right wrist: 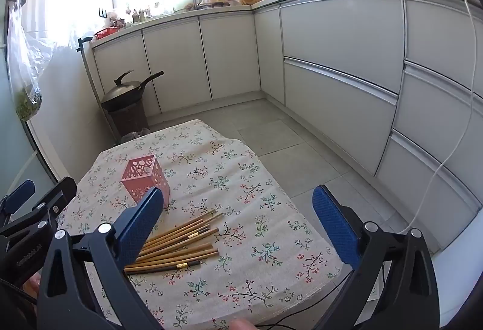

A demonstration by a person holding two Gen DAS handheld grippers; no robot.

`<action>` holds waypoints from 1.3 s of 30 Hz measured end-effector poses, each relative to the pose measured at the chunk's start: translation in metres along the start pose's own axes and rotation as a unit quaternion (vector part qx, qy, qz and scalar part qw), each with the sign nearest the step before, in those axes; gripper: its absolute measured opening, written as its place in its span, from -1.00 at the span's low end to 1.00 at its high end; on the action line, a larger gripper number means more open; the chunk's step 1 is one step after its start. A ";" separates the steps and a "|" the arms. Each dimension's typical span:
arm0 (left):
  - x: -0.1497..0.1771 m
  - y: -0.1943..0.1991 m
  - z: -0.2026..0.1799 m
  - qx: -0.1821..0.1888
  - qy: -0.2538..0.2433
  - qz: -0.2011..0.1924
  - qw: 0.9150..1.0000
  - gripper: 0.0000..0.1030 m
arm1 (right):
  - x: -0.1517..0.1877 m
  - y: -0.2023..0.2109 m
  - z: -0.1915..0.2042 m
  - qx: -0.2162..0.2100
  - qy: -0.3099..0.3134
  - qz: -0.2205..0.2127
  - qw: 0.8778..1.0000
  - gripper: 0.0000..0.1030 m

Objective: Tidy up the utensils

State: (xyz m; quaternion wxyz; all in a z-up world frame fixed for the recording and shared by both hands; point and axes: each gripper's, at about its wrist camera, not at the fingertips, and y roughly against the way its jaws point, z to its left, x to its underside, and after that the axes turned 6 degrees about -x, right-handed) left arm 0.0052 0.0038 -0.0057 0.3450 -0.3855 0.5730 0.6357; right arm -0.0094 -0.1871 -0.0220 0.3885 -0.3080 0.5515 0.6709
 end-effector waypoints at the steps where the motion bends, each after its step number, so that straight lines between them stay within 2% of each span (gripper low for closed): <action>1: 0.000 0.000 0.000 -0.001 0.000 0.000 1.000 0.86 | 0.000 -0.001 0.000 0.000 0.000 0.000 1.000 0.87; 39: 0.002 -0.002 0.004 -0.003 0.002 0.002 1.000 0.86 | 0.000 -0.001 0.000 0.000 -0.001 0.002 1.000 0.87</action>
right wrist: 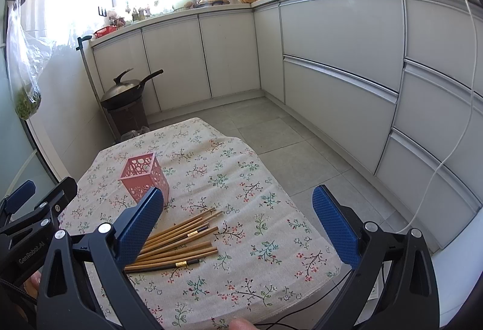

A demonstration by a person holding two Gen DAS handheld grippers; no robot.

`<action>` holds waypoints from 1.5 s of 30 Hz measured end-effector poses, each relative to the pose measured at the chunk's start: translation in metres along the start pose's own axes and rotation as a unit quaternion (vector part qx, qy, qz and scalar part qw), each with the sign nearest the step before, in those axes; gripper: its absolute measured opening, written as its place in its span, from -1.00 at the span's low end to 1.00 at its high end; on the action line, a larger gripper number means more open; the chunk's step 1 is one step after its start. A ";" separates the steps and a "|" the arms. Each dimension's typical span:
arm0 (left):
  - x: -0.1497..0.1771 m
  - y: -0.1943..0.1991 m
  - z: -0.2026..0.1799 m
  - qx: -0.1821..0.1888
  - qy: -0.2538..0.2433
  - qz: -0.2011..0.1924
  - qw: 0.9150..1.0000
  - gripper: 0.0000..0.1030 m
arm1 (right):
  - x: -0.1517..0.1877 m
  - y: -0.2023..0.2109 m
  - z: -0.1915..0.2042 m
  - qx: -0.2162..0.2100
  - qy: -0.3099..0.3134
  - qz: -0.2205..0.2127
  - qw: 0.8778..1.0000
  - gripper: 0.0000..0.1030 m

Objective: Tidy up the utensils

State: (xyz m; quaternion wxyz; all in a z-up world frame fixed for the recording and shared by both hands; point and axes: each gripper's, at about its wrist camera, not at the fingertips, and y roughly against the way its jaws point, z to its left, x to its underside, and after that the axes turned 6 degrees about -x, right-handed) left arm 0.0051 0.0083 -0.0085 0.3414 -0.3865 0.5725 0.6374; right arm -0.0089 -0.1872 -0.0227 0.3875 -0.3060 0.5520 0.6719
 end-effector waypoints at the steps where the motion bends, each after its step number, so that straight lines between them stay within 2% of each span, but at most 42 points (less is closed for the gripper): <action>1: 0.000 0.000 0.000 0.000 0.000 0.000 1.000 0.86 | 0.000 0.000 0.000 0.000 0.000 0.000 1.000 0.87; 38: 0.001 -0.005 0.005 -0.005 -0.001 0.011 1.000 0.86 | 0.007 -0.005 -0.001 0.001 -0.002 0.004 1.000 0.87; 42: 0.000 -0.011 0.007 -0.004 0.005 0.027 1.000 0.86 | 0.008 -0.007 -0.004 0.000 -0.008 0.006 1.000 0.87; 45: -0.005 -0.023 0.016 0.024 0.025 0.063 0.997 0.86 | 0.004 -0.008 -0.016 -0.028 -0.051 0.023 0.998 0.87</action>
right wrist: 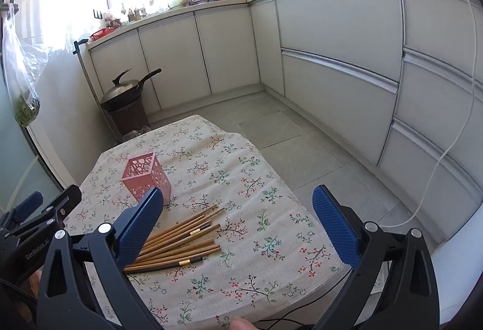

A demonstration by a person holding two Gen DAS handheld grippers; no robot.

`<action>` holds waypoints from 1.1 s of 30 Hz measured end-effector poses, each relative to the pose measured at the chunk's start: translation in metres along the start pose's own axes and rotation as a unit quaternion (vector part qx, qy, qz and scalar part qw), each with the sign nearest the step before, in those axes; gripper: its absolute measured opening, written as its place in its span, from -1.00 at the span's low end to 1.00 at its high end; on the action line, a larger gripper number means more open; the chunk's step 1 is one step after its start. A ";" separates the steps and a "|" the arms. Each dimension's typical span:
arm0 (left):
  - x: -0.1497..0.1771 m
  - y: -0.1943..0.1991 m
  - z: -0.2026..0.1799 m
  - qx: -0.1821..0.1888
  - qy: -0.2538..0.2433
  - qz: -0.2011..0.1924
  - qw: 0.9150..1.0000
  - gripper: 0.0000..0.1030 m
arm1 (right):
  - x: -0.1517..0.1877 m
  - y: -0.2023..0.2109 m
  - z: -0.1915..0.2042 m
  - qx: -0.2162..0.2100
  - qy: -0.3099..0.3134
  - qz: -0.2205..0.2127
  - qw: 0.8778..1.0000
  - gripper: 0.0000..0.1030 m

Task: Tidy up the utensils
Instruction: 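Lower the left gripper onto the chopstick pile and close on one chopstick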

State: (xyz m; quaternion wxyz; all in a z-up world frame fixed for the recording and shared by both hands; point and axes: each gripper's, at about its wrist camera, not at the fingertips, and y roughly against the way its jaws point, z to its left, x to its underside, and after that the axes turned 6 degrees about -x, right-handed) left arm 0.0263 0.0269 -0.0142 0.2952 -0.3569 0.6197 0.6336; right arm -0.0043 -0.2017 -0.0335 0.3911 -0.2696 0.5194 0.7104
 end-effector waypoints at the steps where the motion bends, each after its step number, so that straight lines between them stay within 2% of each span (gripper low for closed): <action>1: -0.002 -0.002 0.000 0.012 0.000 0.008 1.000 0.86 | -0.005 0.002 -0.006 -0.012 -0.017 0.004 1.000 0.87; 3: -0.009 -0.009 -0.005 0.064 -0.037 0.030 0.997 0.86 | -0.016 0.006 -0.023 -0.049 -0.065 0.012 0.997 0.87; 5: -0.008 -0.023 -0.020 0.109 -0.108 0.056 0.987 0.86 | -0.025 0.009 -0.041 -0.082 -0.107 0.022 0.991 0.87; 6: -0.002 -0.033 -0.027 0.121 -0.141 0.082 0.979 0.86 | -0.028 0.010 -0.052 -0.093 -0.130 0.027 0.987 0.87; 8: 0.016 -0.062 -0.049 0.136 -0.219 0.181 0.949 0.86 | -0.031 0.010 -0.070 -0.101 -0.169 0.033 0.980 0.87; 9: 0.027 -0.073 -0.059 0.137 -0.252 0.214 0.934 0.86 | -0.030 0.008 -0.079 -0.103 -0.190 0.038 0.976 0.87; 10: 0.036 -0.079 -0.067 0.133 -0.282 0.227 0.923 0.86 | -0.030 0.006 -0.086 -0.105 -0.206 0.044 0.972 0.87; 11: 0.046 -0.086 -0.078 0.132 -0.322 0.237 0.907 0.86 | -0.028 0.003 -0.092 -0.109 -0.222 0.053 0.968 0.87; 15: 0.069 -0.099 -0.106 0.193 -0.404 0.281 0.849 0.79 | -0.025 -0.011 -0.103 -0.128 -0.254 0.089 0.955 0.87; 17: 0.079 -0.106 -0.121 0.225 -0.439 0.299 0.817 0.66 | -0.024 -0.017 -0.105 -0.139 -0.265 0.106 0.948 0.87; 19: 0.090 -0.112 -0.129 0.253 -0.460 0.312 0.792 0.47 | -0.023 -0.022 -0.111 -0.148 -0.281 0.120 0.941 0.87; 21: 0.094 -0.122 -0.132 0.264 -0.463 0.326 0.781 0.39 | -0.021 -0.027 -0.118 -0.158 -0.299 0.134 0.932 0.87; 24: 0.096 -0.139 -0.127 0.276 -0.446 0.360 0.771 0.29 | -0.018 -0.033 -0.123 -0.165 -0.315 0.154 0.922 0.87; 29: 0.101 -0.155 -0.126 0.270 -0.453 0.377 0.762 0.24 | -0.018 -0.040 -0.126 -0.174 -0.324 0.170 0.914 0.87; 31: 0.103 -0.157 -0.126 0.278 -0.455 0.382 0.755 0.24 | -0.018 -0.041 -0.127 -0.172 -0.326 0.172 0.914 0.87; 33: 0.100 -0.159 -0.129 0.277 -0.459 0.378 0.755 0.24 | -0.017 -0.043 -0.129 -0.168 -0.329 0.176 0.913 0.87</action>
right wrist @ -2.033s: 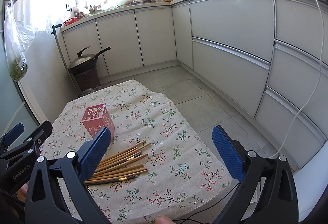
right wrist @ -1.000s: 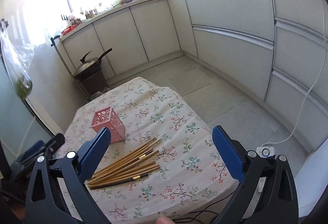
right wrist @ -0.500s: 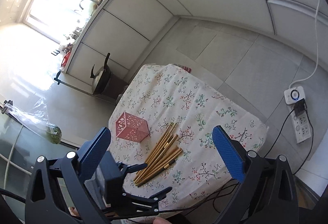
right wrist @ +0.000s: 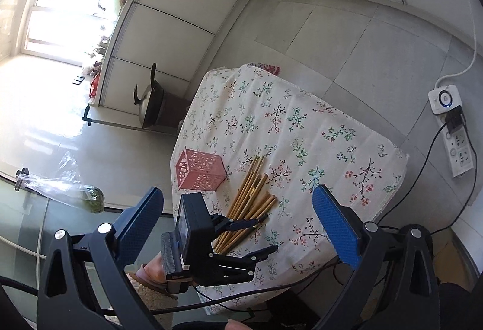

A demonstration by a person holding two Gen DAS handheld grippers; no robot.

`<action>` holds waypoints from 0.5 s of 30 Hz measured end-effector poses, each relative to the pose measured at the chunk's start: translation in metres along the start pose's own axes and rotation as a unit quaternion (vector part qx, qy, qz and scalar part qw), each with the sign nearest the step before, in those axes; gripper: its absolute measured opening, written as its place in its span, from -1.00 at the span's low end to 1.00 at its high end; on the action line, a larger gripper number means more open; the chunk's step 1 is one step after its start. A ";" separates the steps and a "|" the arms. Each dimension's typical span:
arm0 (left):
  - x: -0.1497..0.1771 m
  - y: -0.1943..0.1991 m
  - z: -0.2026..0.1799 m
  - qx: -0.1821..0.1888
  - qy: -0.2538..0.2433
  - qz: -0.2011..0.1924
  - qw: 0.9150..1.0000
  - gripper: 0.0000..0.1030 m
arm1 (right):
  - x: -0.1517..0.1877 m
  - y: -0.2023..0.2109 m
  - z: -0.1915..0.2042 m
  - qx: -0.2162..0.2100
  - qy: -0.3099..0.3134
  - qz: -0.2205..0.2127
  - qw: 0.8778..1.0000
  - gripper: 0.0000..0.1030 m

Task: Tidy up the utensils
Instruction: 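Lower the left gripper onto the chopstick pile and close on one chopstick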

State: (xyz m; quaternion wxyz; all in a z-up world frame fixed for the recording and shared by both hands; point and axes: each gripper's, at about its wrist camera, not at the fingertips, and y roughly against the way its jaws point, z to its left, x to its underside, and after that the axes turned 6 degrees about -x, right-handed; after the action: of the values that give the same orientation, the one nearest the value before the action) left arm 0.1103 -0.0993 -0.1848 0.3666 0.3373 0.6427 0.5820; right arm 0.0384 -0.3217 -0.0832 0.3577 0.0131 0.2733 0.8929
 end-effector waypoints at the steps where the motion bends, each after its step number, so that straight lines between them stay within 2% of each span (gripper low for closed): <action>1: -0.001 0.001 0.002 0.007 0.001 -0.001 1.000 0.23 | -0.001 -0.001 -0.002 0.002 -0.002 0.001 1.000 0.87; 2: -0.001 0.001 0.005 0.008 0.004 0.001 1.000 0.22 | -0.001 -0.002 -0.004 0.005 -0.005 0.003 1.000 0.87; 4: -0.002 -0.006 0.011 0.001 0.003 0.030 1.000 0.02 | -0.001 -0.004 -0.006 0.010 -0.013 0.005 1.000 0.87; 6: -0.001 -0.008 0.007 -0.010 -0.012 0.033 0.999 0.00 | -0.001 -0.006 -0.009 0.011 -0.019 0.006 1.000 0.87; 8: -0.006 -0.006 0.009 -0.016 -0.003 0.039 0.999 -0.07 | -0.001 -0.007 -0.010 0.012 -0.019 0.007 1.000 0.87; 10: -0.009 -0.006 0.011 -0.034 -0.007 0.047 0.998 -0.25 | -0.001 -0.009 -0.010 0.016 -0.018 0.010 1.000 0.87; 13: -0.013 -0.005 0.008 -0.061 -0.011 0.055 0.997 -0.36 | -0.001 -0.011 -0.012 0.022 -0.023 0.014 0.999 0.87; 15: -0.013 -0.005 0.002 -0.070 0.005 0.046 0.996 -0.45 | -0.002 -0.013 -0.017 0.027 -0.034 0.011 0.999 0.87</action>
State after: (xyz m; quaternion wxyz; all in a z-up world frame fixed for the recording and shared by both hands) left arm 0.1182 -0.1102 -0.1889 0.3593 0.3374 0.5856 0.6436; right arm 0.0445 -0.3240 -0.1035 0.3562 0.0565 0.2847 0.8882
